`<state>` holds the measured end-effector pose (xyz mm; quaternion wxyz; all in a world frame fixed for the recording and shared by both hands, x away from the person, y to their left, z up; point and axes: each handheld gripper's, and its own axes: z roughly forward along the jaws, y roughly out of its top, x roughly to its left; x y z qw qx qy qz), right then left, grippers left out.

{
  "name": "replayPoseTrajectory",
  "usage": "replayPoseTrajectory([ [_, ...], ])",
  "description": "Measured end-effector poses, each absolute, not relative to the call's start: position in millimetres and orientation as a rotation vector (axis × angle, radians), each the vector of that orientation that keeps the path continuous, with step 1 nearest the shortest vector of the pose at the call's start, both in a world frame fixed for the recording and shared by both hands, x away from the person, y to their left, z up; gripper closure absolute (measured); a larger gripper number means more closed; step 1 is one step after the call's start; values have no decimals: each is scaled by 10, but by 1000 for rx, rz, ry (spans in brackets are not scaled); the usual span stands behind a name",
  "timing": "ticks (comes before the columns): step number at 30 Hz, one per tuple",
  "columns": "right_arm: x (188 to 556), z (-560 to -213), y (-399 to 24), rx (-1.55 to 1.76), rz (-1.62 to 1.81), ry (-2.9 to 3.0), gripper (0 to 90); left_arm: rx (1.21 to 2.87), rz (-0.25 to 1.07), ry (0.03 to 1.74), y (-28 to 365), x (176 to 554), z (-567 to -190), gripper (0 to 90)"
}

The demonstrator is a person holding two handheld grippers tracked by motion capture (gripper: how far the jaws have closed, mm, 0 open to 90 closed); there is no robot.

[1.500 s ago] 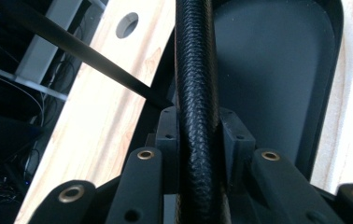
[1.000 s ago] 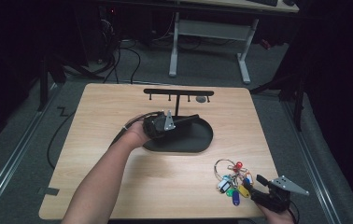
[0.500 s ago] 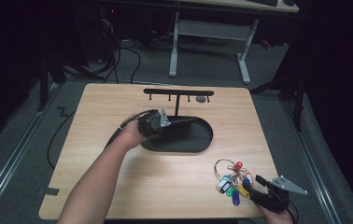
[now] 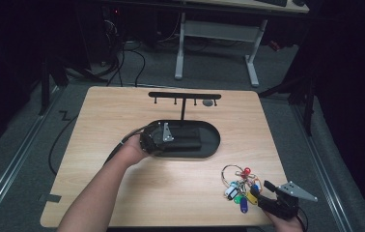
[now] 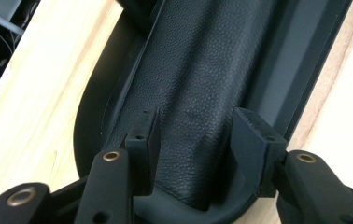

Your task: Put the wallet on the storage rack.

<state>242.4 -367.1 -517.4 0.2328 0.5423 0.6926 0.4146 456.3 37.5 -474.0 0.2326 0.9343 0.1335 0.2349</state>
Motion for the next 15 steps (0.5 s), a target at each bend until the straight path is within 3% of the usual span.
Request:
replayPoseTrajectory([
  [15,2438,-5167,-3654,1478,1139,1910,345,2477,619,380,389,4385,-4588,533],
])
